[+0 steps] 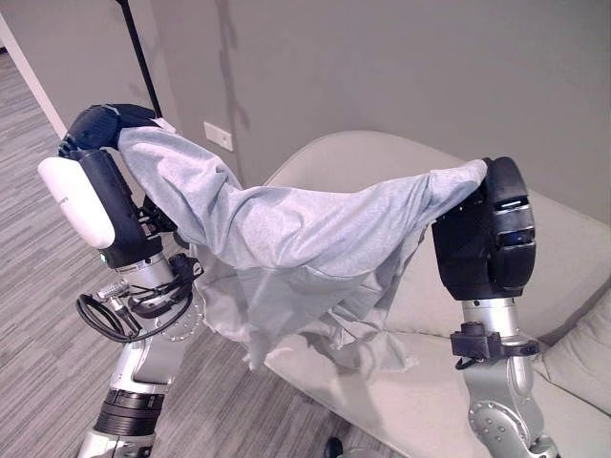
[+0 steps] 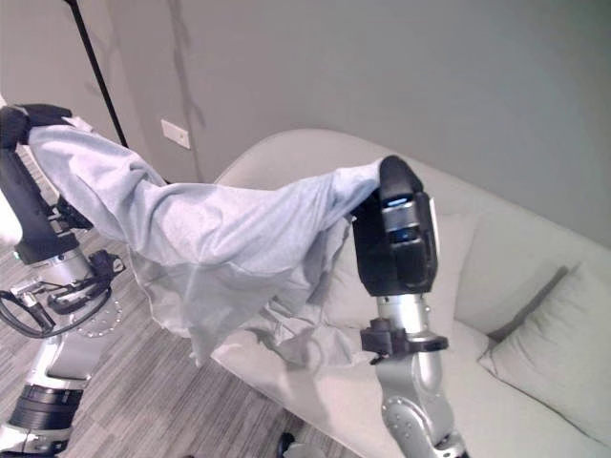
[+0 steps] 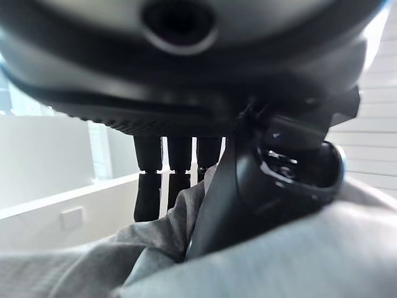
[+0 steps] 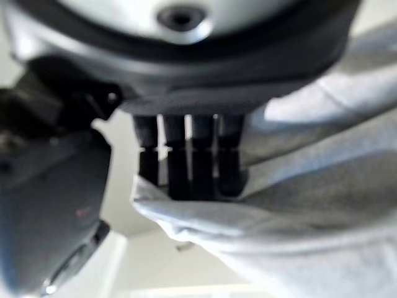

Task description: Hang the clothes on the sofa on the clothes rack.

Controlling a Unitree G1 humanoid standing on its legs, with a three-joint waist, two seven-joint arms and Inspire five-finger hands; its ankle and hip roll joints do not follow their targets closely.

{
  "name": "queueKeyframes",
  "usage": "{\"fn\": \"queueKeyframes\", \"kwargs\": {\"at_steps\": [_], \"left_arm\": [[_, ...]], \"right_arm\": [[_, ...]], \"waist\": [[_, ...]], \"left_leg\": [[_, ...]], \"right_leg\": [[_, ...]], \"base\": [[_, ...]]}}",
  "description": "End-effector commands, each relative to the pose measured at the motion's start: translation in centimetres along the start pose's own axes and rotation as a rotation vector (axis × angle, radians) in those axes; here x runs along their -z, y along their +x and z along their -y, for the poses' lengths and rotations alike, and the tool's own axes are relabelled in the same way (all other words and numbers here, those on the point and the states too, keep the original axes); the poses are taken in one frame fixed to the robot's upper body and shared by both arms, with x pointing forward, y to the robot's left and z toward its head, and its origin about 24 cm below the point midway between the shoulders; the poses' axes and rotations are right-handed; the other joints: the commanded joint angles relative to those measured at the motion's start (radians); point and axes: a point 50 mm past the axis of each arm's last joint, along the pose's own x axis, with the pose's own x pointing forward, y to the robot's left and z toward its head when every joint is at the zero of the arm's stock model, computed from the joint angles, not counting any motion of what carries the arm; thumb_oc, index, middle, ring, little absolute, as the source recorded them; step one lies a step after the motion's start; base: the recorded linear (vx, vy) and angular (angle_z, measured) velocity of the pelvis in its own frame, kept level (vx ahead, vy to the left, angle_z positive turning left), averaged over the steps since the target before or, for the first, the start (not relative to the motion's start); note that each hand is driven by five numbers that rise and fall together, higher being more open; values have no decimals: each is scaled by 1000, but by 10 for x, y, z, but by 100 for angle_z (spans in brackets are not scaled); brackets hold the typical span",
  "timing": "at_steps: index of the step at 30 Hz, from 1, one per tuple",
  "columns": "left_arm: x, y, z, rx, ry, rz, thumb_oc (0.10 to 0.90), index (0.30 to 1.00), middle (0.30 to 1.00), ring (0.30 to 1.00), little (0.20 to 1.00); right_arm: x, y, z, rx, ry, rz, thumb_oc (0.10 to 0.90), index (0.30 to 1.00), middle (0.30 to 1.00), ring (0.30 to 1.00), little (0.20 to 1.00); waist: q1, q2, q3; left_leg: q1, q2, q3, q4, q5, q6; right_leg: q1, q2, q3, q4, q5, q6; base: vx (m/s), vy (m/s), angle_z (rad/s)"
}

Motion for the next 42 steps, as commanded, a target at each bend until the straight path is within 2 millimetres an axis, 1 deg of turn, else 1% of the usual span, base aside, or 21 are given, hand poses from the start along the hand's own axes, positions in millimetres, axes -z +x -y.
{"fn": "queueKeyframes", "kwargs": {"at_steps": [1,5,8,9,11,13,16,17,18,20,21,22,23,24,25,28,30,35,37,39,42], "left_arm": [[-23,13,-13,3,-141,150,400,300,300,300,300],[-29,0,-10,92,-287,99,400,300,300,300,300],[-29,-2,-6,97,-346,51,400,300,300,300,300],[-29,-2,-6,98,-347,49,400,300,300,300,300],[-28,-6,-5,122,-354,29,400,300,300,300,300],[-30,-7,-2,133,-365,30,400,300,300,300,300],[-35,-4,5,118,-410,35,400,300,300,300,300],[-35,-4,5,118,-411,35,400,300,300,300,300],[-38,-3,11,93,-444,24,400,300,300,300,300],[-40,-3,15,91,-466,14,400,300,300,300,300],[-47,-4,22,120,-489,26,400,300,300,300,300],[-47,-4,22,120,-489,26,400,300,300,300,300],[-51,-5,30,138,-516,19,400,300,300,300,300],[-51,-5,30,138,-517,20,400,300,300,300,300],[-53,-3,34,153,-513,47,400,300,300,300,300],[-53,5,24,113,-465,125,400,300,300,300,300],[-51,6,19,85,-429,141,400,300,300,300,300],[-45,-2,14,124,-369,127,400,300,300,300,300],[-44,-5,16,141,-386,110,400,300,300,300,300],[-44,-8,20,166,-423,81,400,300,300,300,300],[-45,-14,28,228,-456,48,400,300,300,300,300]], "right_arm": [[-34,13,-20,-100,43,256,400,300,300,300,300],[-32,14,-14,-60,28,239,400,300,300,300,300],[-31,14,-11,-55,-4,212,400,300,300,300,300],[-31,13,-11,-55,-6,211,400,300,300,300,300],[-33,10,-10,-70,-41,188,400,300,300,300,300],[-35,8,-5,-52,-52,185,400,300,300,300,300],[-38,6,6,13,-66,208,400,300,300,300,300],[-39,6,6,13,-67,209,400,300,300,300,300],[-39,5,9,52,-66,222,400,300,300,300,300],[-38,4,9,61,-70,221,400,300,300,300,300],[-40,1,11,74,-98,216,400,300,300,300,300],[-40,1,11,75,-98,216,400,300,300,300,300],[-41,-2,15,107,-122,214,400,300,300,300,300],[-41,-2,15,108,-123,214,400,300,300,300,300],[-35,-3,16,124,-95,206,400,300,300,300,300],[-31,3,11,127,-50,239,400,300,300,300,300],[-31,7,6,125,8,282,400,300,300,300,300],[-30,10,-5,27,30,258,400,300,300,300,300],[-31,9,-4,10,30,251,400,300,300,300,300],[-33,6,0,15,21,247,400,300,300,300,300],[-36,1,5,37,-15,242,400,300,300,300,300]], "waist": [[12,-47,-109],[40,-60,-82],[24,-61,-81],[26,-58,-81],[24,-65,-98],[17,-66,-105],[2,-68,-103],[2,-67,-102],[5,-41,-102],[7,-26,-102],[-5,6,-110],[-6,5,-111],[-20,19,-107],[-21,14,-110],[-23,10,-99],[1,25,-83],[-4,49,-72],[-20,50,-58],[-27,38,-58],[-44,19,-63],[-55,-1,-79]], "left_leg": [[7,-124,-4,-5,-114,56],[-106,-112,9,186,-132,15],[-127,-6,63,243,-155,-8],[-125,-4,64,246,-158,-9],[-92,78,38,221,-127,-8],[-51,148,22,169,-62,-20],[-27,288,-8,112,130,-54],[-25,290,-8,108,134,-56],[-19,326,-62,99,201,-85],[-27,319,-106,112,177,-84],[-32,282,-110,107,50,-102],[-33,281,-111,108,50,-101],[-56,214,-107,116,-67,-98],[-63,207,-109,118,-67,-93],[-83,134,-105,123,-95,-59],[-46,28,-70,25,-102,-2],[-28,4,-47,-5,-107,17],[-12,-18,31,-5,-120,30],[-11,-32,36,-5,-116,22],[-9,-49,36,-5,-120,19],[4,-74,40,-5,-144,22]], "right_leg": [[102,103,29,-91,-16,-7],[147,66,4,-205,24,-18],[152,31,-20,-225,25,1],[153,33,-18,-225,25,1],[147,-6,-24,-214,12,2],[140,-26,-29,-197,-6,-2],[130,-66,-28,-189,-9,-2],[130,-64,-29,-188,-9,-3],[136,-92,-14,-191,-8,9],[145,-110,-9,-193,-5,17],[176,-161,-35,-197,10,44],[177,-162,-36,-198,10,45],[182,-235,-35,-197,126,79],[181,-242,-36,-203,132,82],[152,-307,-32,-177,305,102],[97,-388,-122,-128,463,129],[67,-353,-187,-87,391,115],[-35,-122,-189,54,120,47],[-54,-33,-164,62,50,30],[-69,45,-113,39,18,20],[-26,87,-84,-73,11,-11]], "base": [[5,-78,34],[-84,30,9],[-61,117,35],[39,177,25],[93,227,-5],[82,236,-27],[60,287,-2],[162,525,1],[214,622,3],[251,661,6],[198,449,8],[372,961,29],[162,524,70],[243,949,78],[114,681,108],[138,725,60],[86,575,9],[31,308,-35],[50,109,-38],[74,39,-8],[110,-11,-20]]}}
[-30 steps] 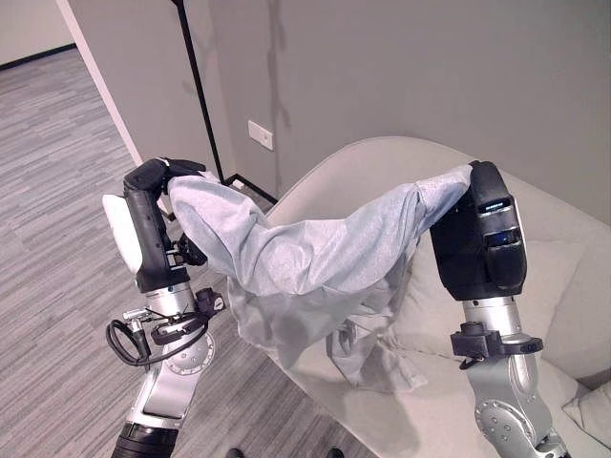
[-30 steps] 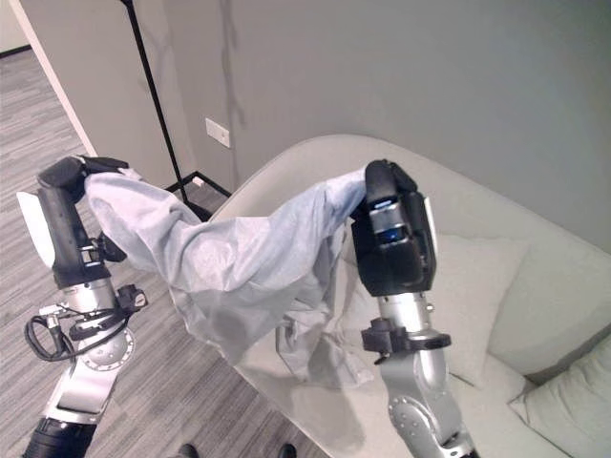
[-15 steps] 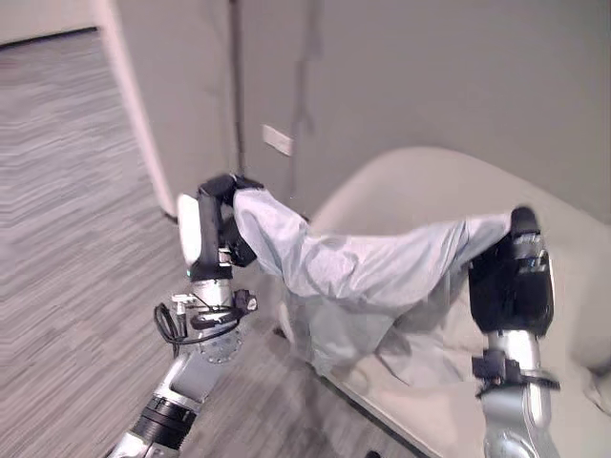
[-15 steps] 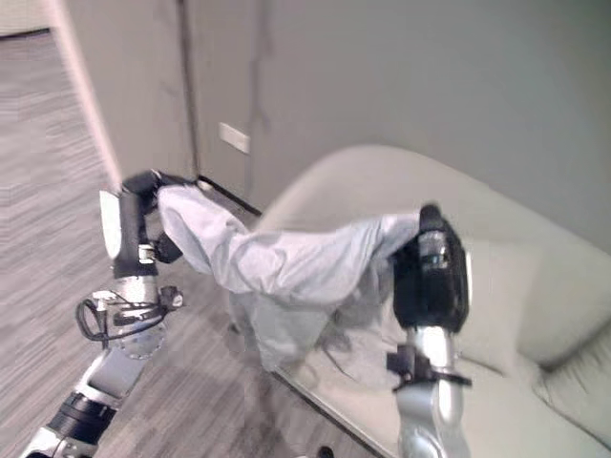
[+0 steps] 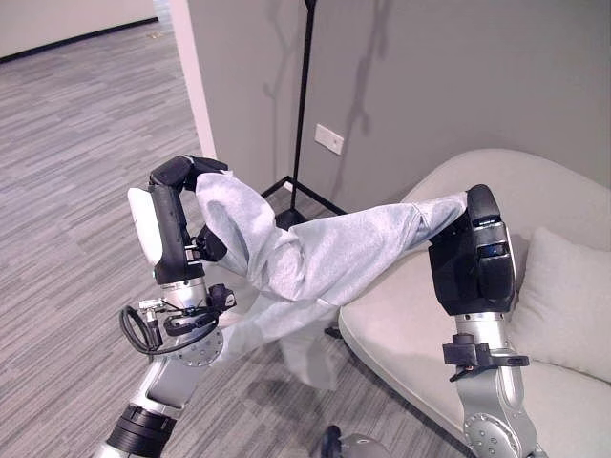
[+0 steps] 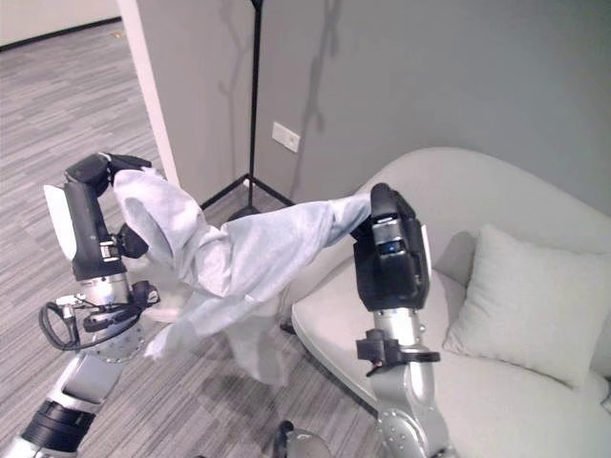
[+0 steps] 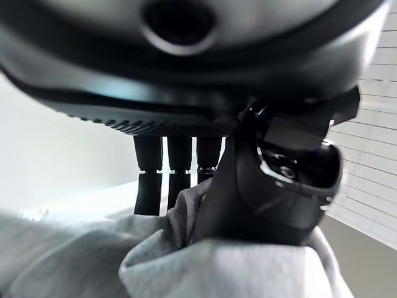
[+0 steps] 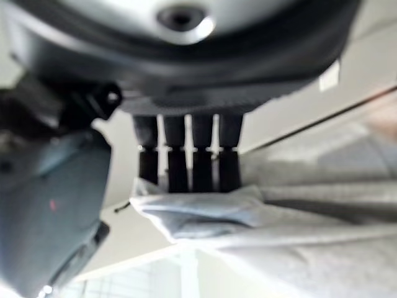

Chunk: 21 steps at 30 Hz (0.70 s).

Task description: Hang the clothes on the sofa on the clothes rack.

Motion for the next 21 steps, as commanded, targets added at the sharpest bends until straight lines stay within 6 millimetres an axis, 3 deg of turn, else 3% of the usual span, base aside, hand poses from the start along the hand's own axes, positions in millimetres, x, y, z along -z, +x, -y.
{"fn": "queueKeyframes", "kwargs": {"at_steps": [1,4,5,6,7,9,11,14,15,16,18,19,21], "left_arm": [[-34,23,7,37,-118,224,400,300,300,300,300],[-35,22,7,48,-145,213,400,300,300,300,300],[-37,22,6,52,-152,219,400,300,300,300,300],[-36,21,6,51,-153,210,400,300,300,300,300],[-37,21,6,51,-154,211,400,300,300,300,300],[-34,21,7,43,-165,190,400,300,300,300,300],[-34,21,9,40,-166,183,400,300,300,300,300],[-31,22,7,15,-143,173,400,300,300,300,300],[-30,24,6,-4,-111,183,400,300,300,300,300],[-32,27,4,-38,-85,215,400,300,300,300,300],[-34,33,0,-106,-73,253,400,300,300,300,300],[-35,35,1,-125,-61,270,400,300,300,300,300],[-37,37,-1,-146,-64,282,400,300,300,300,300]], "right_arm": [[-54,16,-13,-115,-3,320,400,300,300,300,300],[-53,18,-10,-94,22,331,400,300,300,300,300],[-55,20,-11,-100,17,339,400,300,300,300,300],[-56,21,-12,-112,5,341,400,300,300,300,300],[-56,21,-12,-111,4,342,400,300,300,300,300],[-53,23,-11,-109,-5,317,400,300,300,300,300],[-51,21,-9,-103,-22,297,400,300,300,300,300],[-52,18,-8,-104,-62,282,400,300,300,300,300],[-54,18,-8,-109,-94,282,400,300,300,300,300],[-57,20,-8,-111,-104,300,400,300,300,300,300],[-60,23,-6,-94,-119,324,400,300,300,300,300],[-62,24,-4,-74,-128,338,400,300,300,300,300],[-63,25,-1,-49,-151,343,400,300,300,300,300]], "waist": [[-29,-1,-70],[-19,-3,-80],[-10,-9,-77],[3,-24,-72],[4,-24,-70],[16,-46,-58],[16,-62,-52],[13,-69,-63],[9,-70,-76],[7,-62,-79],[9,-55,-74],[2,-41,-71],[-7,-31,-78]], "left_leg": [[15,-29,-59,1,-94,-20],[51,-43,-54,1,-87,-31],[48,-41,-47,53,-89,-40],[12,-19,-36,205,-98,-69],[6,-14,-36,221,-104,-72],[-73,42,-32,408,-78,-100],[-115,90,-7,466,-43,-103],[-124,109,15,415,-58,-92],[-110,101,-1,310,-67,-75],[-105,109,-40,177,-4,-85],[-127,150,-102,59,96,-109],[-146,193,-124,1,158,-128],[-163,230,-106,1,163,-147]], "right_leg": [[151,58,26,-140,-8,64],[204,67,48,-216,7,59],[235,67,48,-243,9,57],[286,70,54,-284,12,47],[289,72,54,-287,13,45],[327,68,52,-300,-2,23],[348,54,44,-307,-11,16],[357,34,50,-316,-12,25],[355,16,53,-314,-18,33],[355,6,57,-309,-33,35],[365,-3,69,-303,-58,35],[372,-15,75,-290,-69,34],[394,-34,80,-281,-86,42]], "base": [[150,-52,-43],[175,-56,-27],[245,-137,-12],[179,-133,-2],[159,-153,6],[89,-126,-1],[131,-66,-2],[171,62,-4],[269,168,-23],[358,208,-43],[332,195,-42],[336,220,-33],[421,243,-38]]}}
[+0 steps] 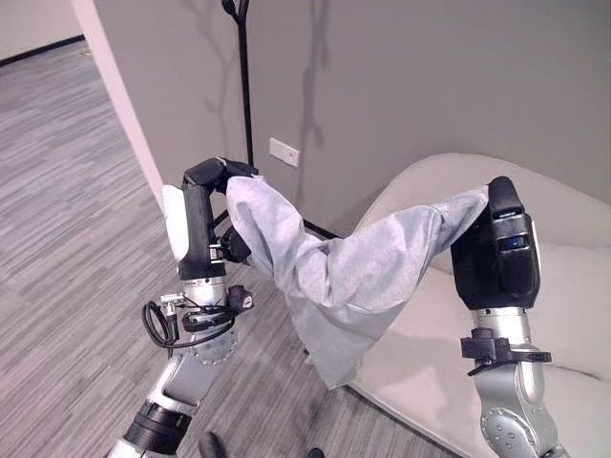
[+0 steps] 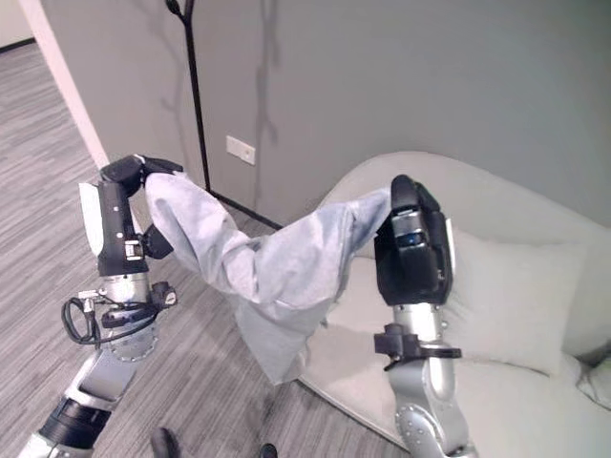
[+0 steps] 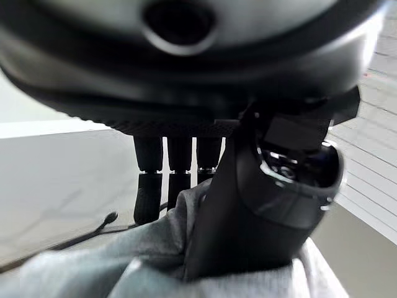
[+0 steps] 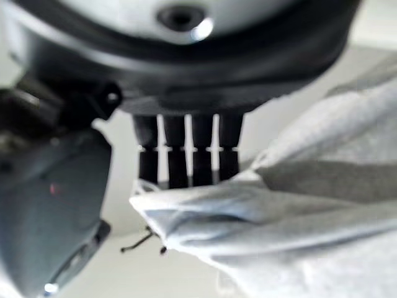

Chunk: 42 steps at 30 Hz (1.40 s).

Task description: Hang the clothes on the sofa on the clothes rack.

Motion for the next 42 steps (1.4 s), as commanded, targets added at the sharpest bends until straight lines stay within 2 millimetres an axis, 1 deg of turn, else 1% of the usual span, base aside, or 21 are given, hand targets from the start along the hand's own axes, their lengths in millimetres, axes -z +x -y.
{"fn": "queueKeyframes", "kwargs": {"at_steps": [1,3,4,9,10,12,13,14,15,16,19,23,26,29,30,32,34,37,39,40,42], "left_arm": [[-38,33,-17,-207,-97,237,400,300,300,300,300],[-33,30,-17,-207,-83,208,400,300,300,300,300],[-34,30,-13,-195,-84,212,400,300,300,300,300],[-37,41,-14,-195,-45,273,400,300,300,300,300],[-38,43,-16,-210,-33,286,400,300,300,300,300],[-39,47,-18,-235,-13,301,400,300,300,300,300],[-38,48,-18,-243,-7,303,400,300,300,300,300],[-37,46,-16,-231,-5,296,400,300,300,300,300],[-35,45,-16,-225,30,303,400,300,300,300,300],[-34,47,-18,-216,70,313,400,300,300,300,300],[-34,52,-21,-251,92,333,400,300,300,300,300],[-40,67,-18,-285,132,401,400,300,300,300,300],[-40,73,-23,-313,164,412,400,300,300,300,300],[-43,86,-36,-385,231,450,400,300,300,300,300],[-46,91,-54,-458,303,499,400,300,300,300,300],[-47,90,-62,-487,337,507,400,300,300,300,300],[-46,77,-89,-568,446,503,400,300,300,300,300],[-49,68,-97,-574,463,505,400,300,300,300,300],[-48,66,-103,-587,494,519,400,300,300,300,300],[-48,66,-103,-587,494,519,400,300,300,300,300],[-47,83,-104,-585,557,557,400,300,300,300,300]], "right_arm": [[-46,19,-11,-84,-87,288,400,300,300,300,300],[-47,17,-12,-87,-107,289,400,300,300,300,300],[-48,16,-13,-80,-128,294,400,300,300,300,300],[-47,20,-13,25,-178,349,400,300,300,300,300],[-47,22,-17,30,-175,368,400,300,300,300,300],[-41,24,-23,55,-140,383,400,300,300,300,300],[-40,24,-25,62,-125,389,400,300,300,300,300],[-44,20,-26,61,-137,405,400,300,300,300,300],[-50,21,-28,56,-150,441,400,300,300,300,300],[-52,22,-31,37,-153,455,400,300,300,300,300],[-51,24,-34,10,-162,453,400,300,300,300,300],[-55,25,-35,-45,-253,462,400,300,300,300,300],[-56,28,-35,-67,-282,468,400,300,300,300,300],[-62,37,-37,-116,-335,498,400,300,300,300,300],[-70,41,-33,-115,-389,534,400,300,300,300,300],[-71,41,-32,-108,-400,534,400,300,300,300,300],[-75,32,-31,-122,-490,538,400,300,300,300,300],[-78,27,-31,-125,-514,543,400,300,300,300,300],[-80,29,-29,-106,-517,561,400,300,300,300,300],[-80,29,-29,-106,-517,561,400,300,300,300,300],[-87,43,-25,-24,-562,636,400,300,300,300,300]], "waist": [[10,44,-93],[16,71,-109],[13,82,-112],[-8,103,-129],[-12,112,-122],[-14,128,-110],[-25,132,-105],[-45,144,-92],[-52,155,-90],[-56,157,-93],[-63,144,-96],[-76,132,-115],[-67,134,-128],[-40,120,-125],[-2,78,-105],[2,71,-101],[20,67,-112],[20,72,-130],[25,76,-142],[25,76,-142],[25,100,-153]], "left_leg": [[76,12,75,8,98,-4],[97,1,89,14,63,0],[78,-37,87,78,30,8],[141,-170,143,56,-38,109],[167,-193,164,38,-47,132],[211,-226,203,8,-68,162],[225,-233,214,8,-78,167],[245,-238,213,8,-93,165],[268,-235,221,8,-113,156],[291,-232,235,8,-129,146],[325,-235,247,8,-146,132],[378,-234,246,8,-164,123],[412,-217,243,8,-125,99],[352,-155,201,218,-49,39],[249,-72,173,461,20,12],[223,-52,171,502,24,6],[218,-66,166,375,-14,23],[224,-94,135,218,-21,36],[219,-98,88,78,6,35],[219,-98,88,78,6,35],[136,-60,7,8,82,-6]], "right_leg": [[59,-32,-41,46,-119,55],[102,-57,-31,46,-134,72],[119,-99,-36,68,-112,88],[21,-205,-1,298,100,117],[-15,-230,-7,370,155,115],[-79,-266,-50,473,200,125],[-129,-249,-50,524,176,123],[-183,-178,-61,521,78,111],[-186,-138,-118,416,-2,99],[-190,-101,-151,277,-5,98],[-233,-63,-120,135,71,136],[-200,-38,-52,101,71,125],[-161,-13,-47,87,57,108],[-92,23,-60,39,39,75],[-30,29,-82,7,10,39],[-14,32,-87,4,-5,30],[-3,7,-87,4,-13,41],[-4,-13,-91,4,-24,56],[0,-24,-89,4,-42,66],[0,-24,-89,4,-42,66],[28,-35,-71,4,-59,65]], "base": [[523,286,-24],[628,424,-17],[681,540,-38],[430,447,12],[316,436,5],[233,357,-15],[230,230,-55],[322,125,-38],[372,-18,-14],[309,-113,0],[208,-125,-20],[252,-146,-39],[217,-164,-5],[313,-388,-9],[327,-498,-4],[189,-212,0],[195,60,17],[125,110,9],[127,105,11],[92,94,-10],[200,171,-19]]}}
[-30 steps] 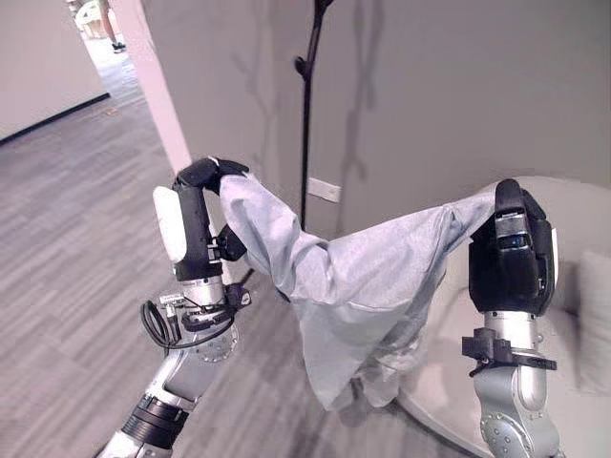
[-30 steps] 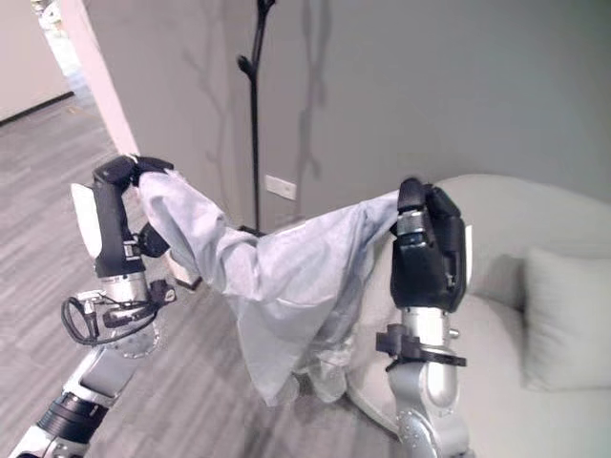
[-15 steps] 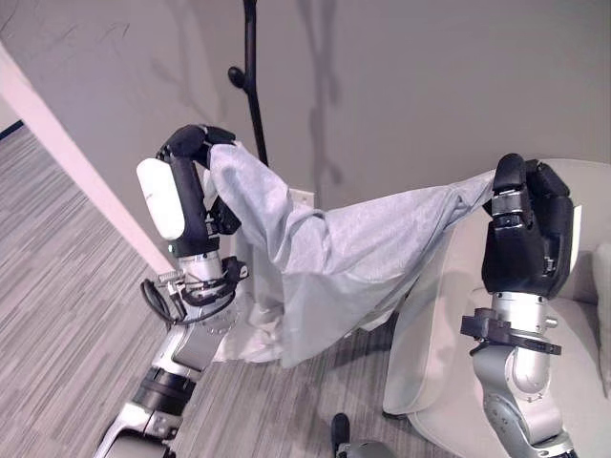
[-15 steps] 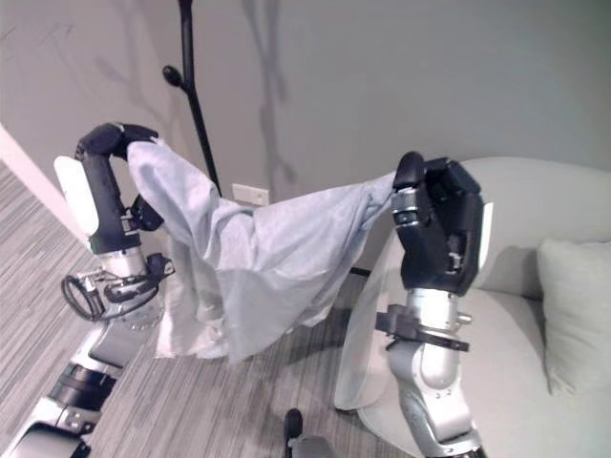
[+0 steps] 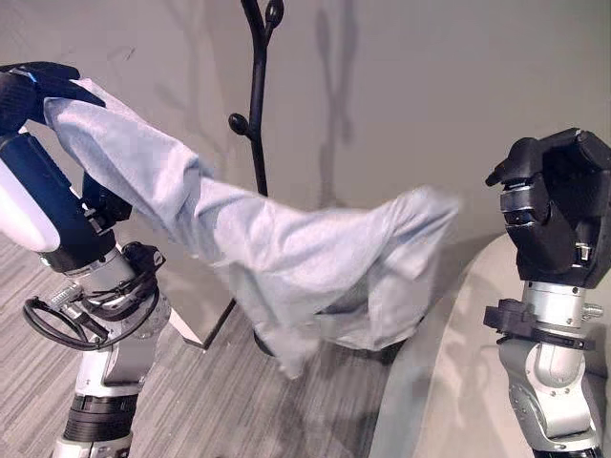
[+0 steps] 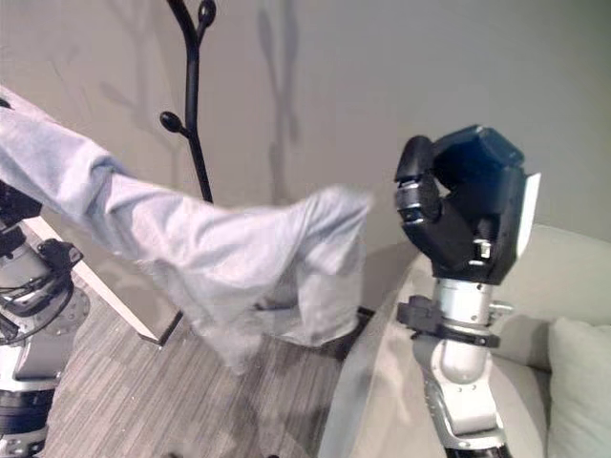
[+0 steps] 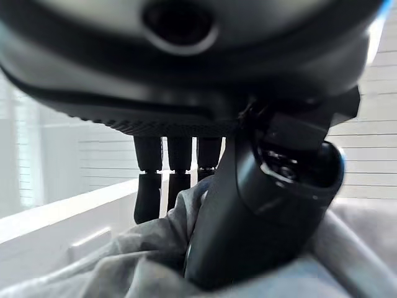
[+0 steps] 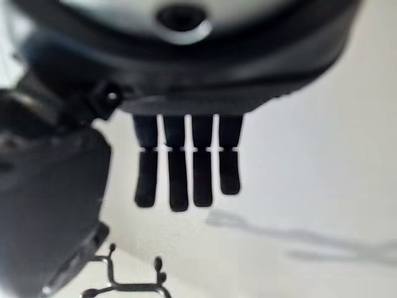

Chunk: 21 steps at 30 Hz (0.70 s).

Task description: Hang the clothes on the sofa on the clothes rack.

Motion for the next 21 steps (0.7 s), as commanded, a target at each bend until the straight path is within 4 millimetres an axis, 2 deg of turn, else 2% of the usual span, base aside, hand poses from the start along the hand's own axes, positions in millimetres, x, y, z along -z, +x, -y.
{"fn": "queueKeyframes", "kwargs": {"at_steps": [1,2,3,6,8,11,12,13,14,16,18,21], "left_arm": [[-4,44,0,-158,23,152,400,300,300,300,300],[-4,45,1,-159,22,153,400,300,300,300,300],[2,49,3,-159,58,157,400,300,300,300,300],[6,56,16,-123,83,161,400,300,300,300,300],[6,65,19,-124,82,169,400,300,300,300,300],[-5,81,17,-154,44,231,400,300,300,300,300],[-14,88,15,-177,20,275,400,300,300,300,300],[-17,91,11,-199,11,292,400,300,300,300,300],[-19,92,6,-218,11,303,400,300,300,300,300],[-22,91,0,-246,7,321,400,300,300,300,300],[-20,92,-17,-313,50,350,400,300,300,300,300],[-17,92,-27,-345,91,377,400,300,300,300,300]], "right_arm": [[-40,30,1,29,-63,309,400,300,300,300,300],[-40,31,1,31,-65,311,400,300,300,300,300],[-44,39,1,67,-123,367,400,300,300,300,300],[-47,56,-3,97,-212,426,400,300,300,300,300],[-50,62,-8,96,-227,447,400,300,300,300,300],[-51,62,-12,107,-239,469,400,300,300,300,300],[-49,57,-13,115,-223,454,525,488,488,488,488],[-45,51,-12,126,-240,430,731,796,796,796,796],[-43,45,-8,131,-259,414,800,900,900,900,900],[-38,36,-2,130,-335,378,800,900,900,900,900],[-34,23,15,148,-467,332,800,900,900,900,900],[-36,13,27,134,-527,295,800,900,900,900,900]], "waist": [[14,19,-120],[14,18,-119],[11,43,-138],[6,63,-160],[5,65,-165],[6,69,-168],[3,72,-171],[0,74,-173],[-2,77,-172],[-5,77,-172],[-12,80,-170],[-25,84,-170]], "left_leg": [[50,2,-3,-11,67,-1],[50,2,-4,-11,65,-3],[60,2,5,-11,16,7],[88,-37,30,-11,-5,18],[102,-58,49,-11,-17,31],[117,-86,67,-11,-38,54],[125,-99,83,-11,-48,65],[133,-106,94,-11,-55,72],[139,-112,97,-11,-60,75],[148,-115,102,-11,-65,76],[156,-115,113,-11,-66,74],[158,-110,123,-11,-64,71]], "right_leg": [[13,-82,19,3,-69,128],[14,-82,19,3,-71,128],[29,-86,34,3,-76,136],[46,-122,42,3,-65,149],[45,-141,52,3,-50,160],[36,-169,66,3,-24,180],[28,-181,72,3,-11,190],[25,-189,74,3,-3,198],[27,-194,73,3,-1,202],[30,-199,69,3,-1,208],[27,-200,67,3,1,214],[20,-196,70,3,5,216]], "base": [[157,110,-18],[146,122,-12],[269,199,-19],[252,252,-18],[175,193,3],[123,145,-7],[132,136,9],[127,109,2],[94,46,-10],[92,2,-12],[78,-28,-11],[30,-39,-17]]}}
